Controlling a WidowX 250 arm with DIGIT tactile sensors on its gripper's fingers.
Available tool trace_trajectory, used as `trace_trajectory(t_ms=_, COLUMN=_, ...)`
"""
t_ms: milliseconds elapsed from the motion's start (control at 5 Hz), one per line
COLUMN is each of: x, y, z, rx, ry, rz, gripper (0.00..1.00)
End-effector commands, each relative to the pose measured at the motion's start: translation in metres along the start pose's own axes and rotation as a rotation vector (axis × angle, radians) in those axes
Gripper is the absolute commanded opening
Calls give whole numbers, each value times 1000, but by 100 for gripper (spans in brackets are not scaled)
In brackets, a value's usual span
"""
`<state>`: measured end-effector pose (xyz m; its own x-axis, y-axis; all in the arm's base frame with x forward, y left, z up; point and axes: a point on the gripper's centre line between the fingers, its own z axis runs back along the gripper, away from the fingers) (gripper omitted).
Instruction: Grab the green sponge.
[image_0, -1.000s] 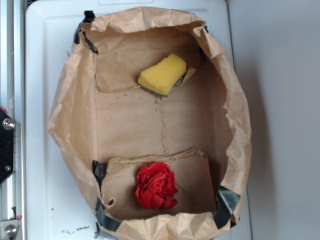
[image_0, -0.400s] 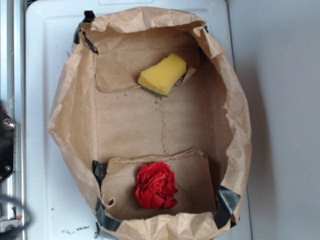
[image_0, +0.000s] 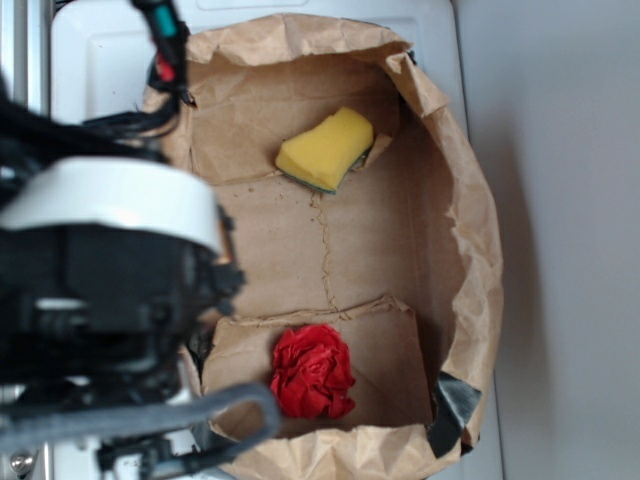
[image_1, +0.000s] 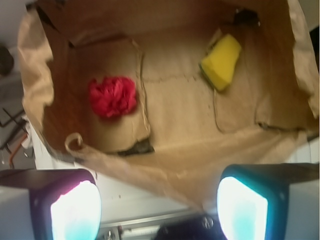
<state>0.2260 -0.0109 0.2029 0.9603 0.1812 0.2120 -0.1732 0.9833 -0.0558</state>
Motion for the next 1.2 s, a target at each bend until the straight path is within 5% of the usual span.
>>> trace_trajectory(t_ms=0, x=31, y=17, z=-19, rx=-13, ry=-58, rz=59, gripper=100)
trace_trajectory(t_ms=200, x=2, y=47, z=-25, rx=20, ry=-83, rz=77, gripper=100)
trace_trajectory(t_ms=400, x=0, y=58, z=-37, rx=52, ry=-95, rz=86, gripper=100)
trace_trajectory(t_ms=1000, x=0, y=58, z=-37, rx=52, ry=-95, rz=86, gripper=100)
